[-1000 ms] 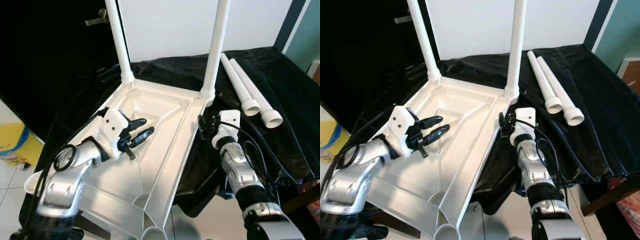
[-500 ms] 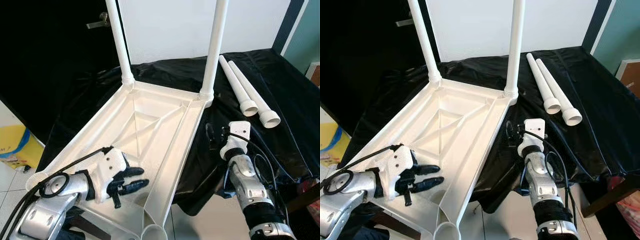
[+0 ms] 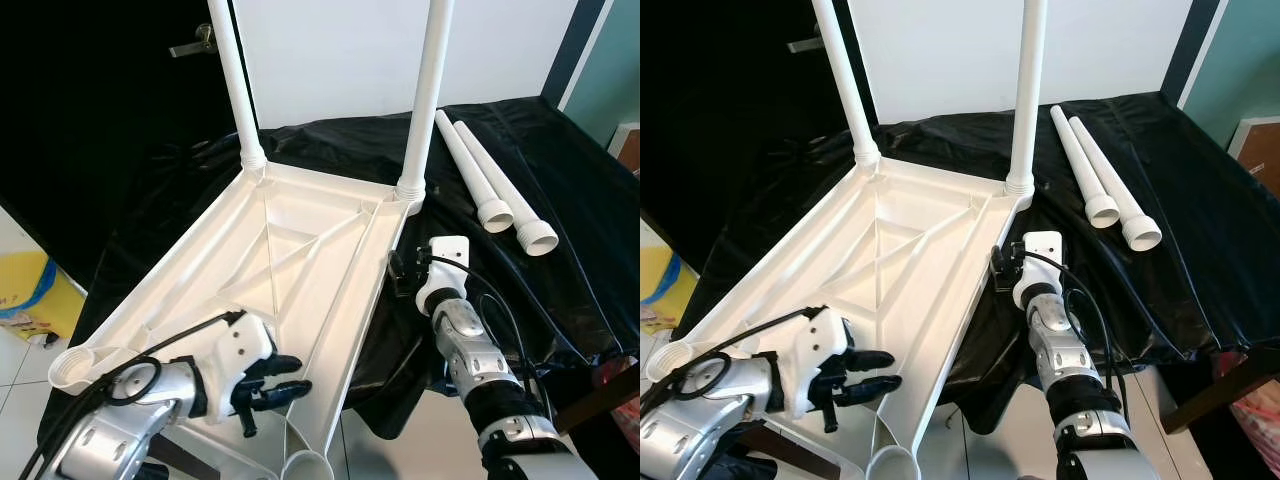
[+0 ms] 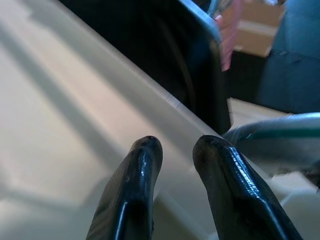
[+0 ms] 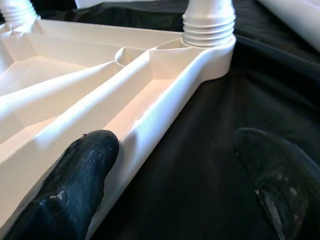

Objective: Building children table

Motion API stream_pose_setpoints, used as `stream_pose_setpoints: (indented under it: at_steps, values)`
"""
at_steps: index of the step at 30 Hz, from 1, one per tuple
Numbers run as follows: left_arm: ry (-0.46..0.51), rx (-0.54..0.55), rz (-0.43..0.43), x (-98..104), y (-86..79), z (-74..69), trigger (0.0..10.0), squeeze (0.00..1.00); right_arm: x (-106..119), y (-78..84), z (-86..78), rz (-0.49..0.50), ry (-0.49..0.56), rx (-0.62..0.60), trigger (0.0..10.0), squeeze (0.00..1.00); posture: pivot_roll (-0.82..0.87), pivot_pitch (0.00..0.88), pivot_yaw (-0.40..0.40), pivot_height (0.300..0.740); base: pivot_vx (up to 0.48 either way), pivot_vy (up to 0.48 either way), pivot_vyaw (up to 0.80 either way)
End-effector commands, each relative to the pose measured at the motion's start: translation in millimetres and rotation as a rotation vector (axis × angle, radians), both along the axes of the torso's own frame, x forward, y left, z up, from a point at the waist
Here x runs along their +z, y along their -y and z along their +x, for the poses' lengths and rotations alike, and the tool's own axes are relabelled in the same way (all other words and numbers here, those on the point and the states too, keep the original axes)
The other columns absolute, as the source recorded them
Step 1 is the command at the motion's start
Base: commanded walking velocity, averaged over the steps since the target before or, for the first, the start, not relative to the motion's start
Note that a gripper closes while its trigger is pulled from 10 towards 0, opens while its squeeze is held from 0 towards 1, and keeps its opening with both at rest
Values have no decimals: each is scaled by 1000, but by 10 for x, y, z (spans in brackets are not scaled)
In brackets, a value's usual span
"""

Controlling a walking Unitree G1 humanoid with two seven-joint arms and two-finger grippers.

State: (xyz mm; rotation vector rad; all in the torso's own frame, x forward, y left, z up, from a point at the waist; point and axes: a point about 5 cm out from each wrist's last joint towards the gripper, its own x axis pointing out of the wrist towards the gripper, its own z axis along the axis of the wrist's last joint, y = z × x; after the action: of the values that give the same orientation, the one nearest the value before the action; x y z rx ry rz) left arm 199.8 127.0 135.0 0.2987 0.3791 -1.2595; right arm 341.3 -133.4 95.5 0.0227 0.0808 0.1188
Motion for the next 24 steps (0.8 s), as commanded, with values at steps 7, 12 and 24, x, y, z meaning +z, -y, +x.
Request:
stream_pose_setpoints:
  at_steps: [7,12,24]
  values:
    - [-4,61,-57,-151,195,161,10000,0,-66,-134,105,53,-101,60,10000,0,-65,0,43,740,0,0,0]
    - [13,97,-86,-168,264,270,10000,0,-28,-154,165,57,-107,65,10000,0,-65,0,43,740,0,0,0]
    - [130,249,-184,-17,219,600,10000,0,352,-27,170,79,173,24,10000,0,-76,0,59,740,0,0,0]
